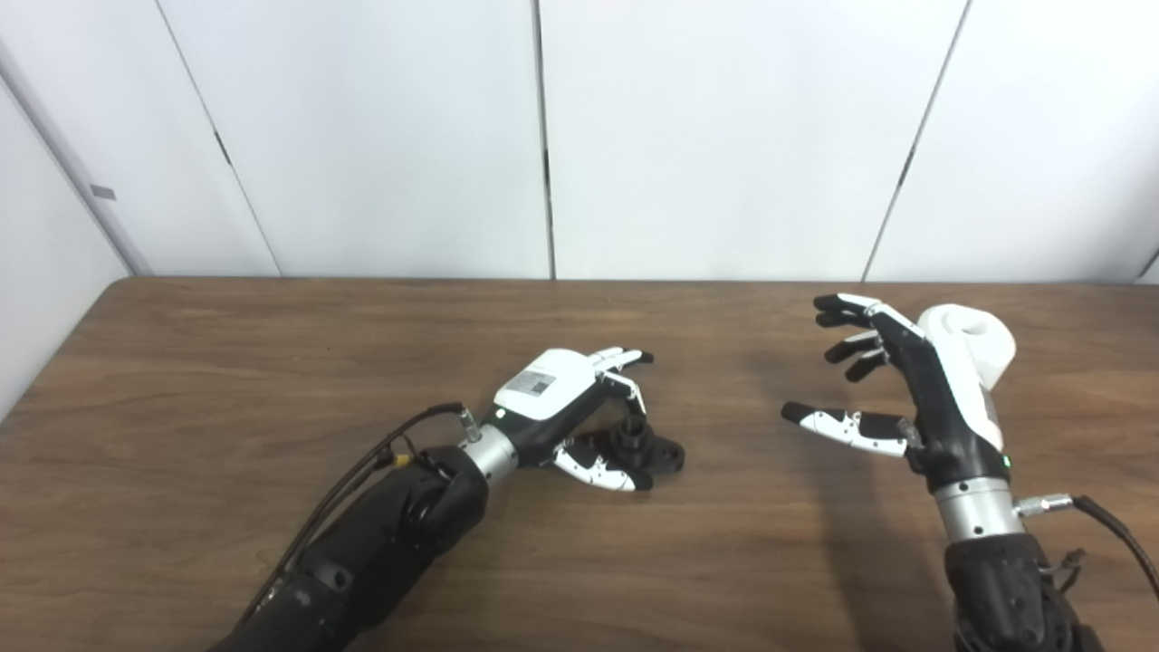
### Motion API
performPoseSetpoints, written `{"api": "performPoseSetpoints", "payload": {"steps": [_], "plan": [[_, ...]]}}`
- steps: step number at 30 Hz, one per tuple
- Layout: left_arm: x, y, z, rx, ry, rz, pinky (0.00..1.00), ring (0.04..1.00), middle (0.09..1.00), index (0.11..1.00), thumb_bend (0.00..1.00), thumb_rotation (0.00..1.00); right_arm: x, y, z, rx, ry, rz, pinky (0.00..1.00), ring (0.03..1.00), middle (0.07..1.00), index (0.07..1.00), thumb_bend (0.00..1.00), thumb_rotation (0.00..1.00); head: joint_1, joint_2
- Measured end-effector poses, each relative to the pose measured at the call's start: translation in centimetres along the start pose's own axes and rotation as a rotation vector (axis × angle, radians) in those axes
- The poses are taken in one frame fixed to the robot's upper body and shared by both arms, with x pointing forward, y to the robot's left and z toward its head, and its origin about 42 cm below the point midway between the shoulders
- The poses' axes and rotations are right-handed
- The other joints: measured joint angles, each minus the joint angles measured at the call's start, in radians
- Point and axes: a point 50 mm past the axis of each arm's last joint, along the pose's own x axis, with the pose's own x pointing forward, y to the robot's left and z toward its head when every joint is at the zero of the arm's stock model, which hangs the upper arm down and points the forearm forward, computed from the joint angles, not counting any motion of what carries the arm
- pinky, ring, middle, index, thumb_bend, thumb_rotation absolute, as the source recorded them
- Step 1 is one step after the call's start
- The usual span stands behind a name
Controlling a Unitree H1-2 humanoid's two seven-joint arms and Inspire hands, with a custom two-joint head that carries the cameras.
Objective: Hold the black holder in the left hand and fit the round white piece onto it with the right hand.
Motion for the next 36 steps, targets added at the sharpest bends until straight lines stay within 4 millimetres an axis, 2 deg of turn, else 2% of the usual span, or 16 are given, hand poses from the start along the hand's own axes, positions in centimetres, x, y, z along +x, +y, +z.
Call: {"api": "performPoseSetpoints", "payload": {"steps": [5,9,17,26,31,36], "plan": [[-0.2,0.0,0.0,0.002,0.011,0.01,0.82,0.935,0.951,0.748,1.0,0.26,0.0,0.0,0.0,0.001,0.0,0.0,0.46,0.583,0.715,0.746,0.58,0.14,0.002,0.002],[-0.4,-0.1,-0.1,0.005,0.016,0.031,0.78,0.918,0.933,0.715,1.0,0.26,0.0,0.0,0.0,0.002,0.0,0.0,0.46,0.578,0.715,0.745,0.58,0.12,0.006,0.006],[-0.9,0.1,-0.7,0.015,0.035,0.051,0.77,0.914,0.935,0.723,1.0,0.27,0.1,0.0,0.1,0.007,-0.003,-0.001,0.45,0.584,0.716,0.745,0.58,0.14,0.008,0.009],[-1.6,0.4,-1.4,0.024,0.055,0.05,0.82,0.923,0.938,0.737,1.0,0.28,0.2,0.0,0.1,0.006,-0.005,0.0,0.45,0.575,0.712,0.745,0.58,0.15,0.012,0.014],[-1.9,0.7,-1.8,0.032,0.067,0.042,0.8,0.931,0.936,0.69,1.0,0.28,0.3,0.0,0.2,0.0,-0.004,0.0,0.45,0.573,0.711,0.744,0.58,0.17,0.015,0.017],[-2.0,1.0,-2.1,0.019,0.079,0.031,0.83,0.937,0.93,0.626,1.0,0.23,0.7,-0.1,0.4,0.0,-0.014,-0.004,0.45,0.569,0.708,0.744,0.58,0.16,0.014,0.018]]}}
